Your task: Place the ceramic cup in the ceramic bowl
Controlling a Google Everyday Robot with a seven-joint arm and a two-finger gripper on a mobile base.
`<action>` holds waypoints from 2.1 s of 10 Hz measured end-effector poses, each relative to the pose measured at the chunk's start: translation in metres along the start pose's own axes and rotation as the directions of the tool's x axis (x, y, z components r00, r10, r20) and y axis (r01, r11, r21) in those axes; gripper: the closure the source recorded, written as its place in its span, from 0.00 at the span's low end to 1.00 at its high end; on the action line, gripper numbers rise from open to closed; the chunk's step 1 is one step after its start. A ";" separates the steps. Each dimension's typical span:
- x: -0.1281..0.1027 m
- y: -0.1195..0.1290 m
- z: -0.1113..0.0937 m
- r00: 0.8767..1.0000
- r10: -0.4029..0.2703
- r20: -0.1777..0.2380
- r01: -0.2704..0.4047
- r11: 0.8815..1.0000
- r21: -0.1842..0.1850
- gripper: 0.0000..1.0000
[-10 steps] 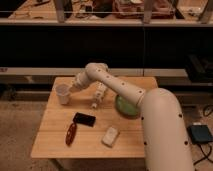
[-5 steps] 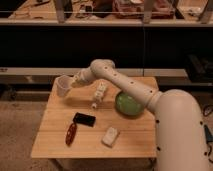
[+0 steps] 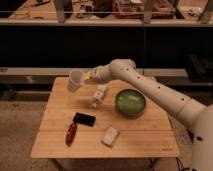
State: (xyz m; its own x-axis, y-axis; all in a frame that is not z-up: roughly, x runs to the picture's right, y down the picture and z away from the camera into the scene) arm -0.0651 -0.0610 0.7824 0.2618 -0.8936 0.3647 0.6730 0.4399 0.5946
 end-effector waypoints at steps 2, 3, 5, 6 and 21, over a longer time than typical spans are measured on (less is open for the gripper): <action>0.011 0.049 -0.074 0.990 0.079 -0.119 -0.086 0.995 -0.053 1.00; 0.012 0.071 -0.101 0.981 0.108 -0.162 -0.122 0.989 -0.080 1.00; 0.001 0.112 -0.146 0.962 0.165 -0.219 -0.200 0.968 -0.151 1.00; -0.009 0.131 -0.158 0.955 0.193 -0.227 -0.237 0.953 -0.188 1.00; -0.002 0.240 -0.178 0.886 0.345 -0.309 -0.448 0.809 -0.380 0.41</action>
State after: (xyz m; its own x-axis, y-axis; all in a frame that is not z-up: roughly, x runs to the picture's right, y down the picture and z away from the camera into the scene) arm 0.2190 0.0300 0.7964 0.6785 -0.6675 0.3067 0.6902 0.7222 0.0451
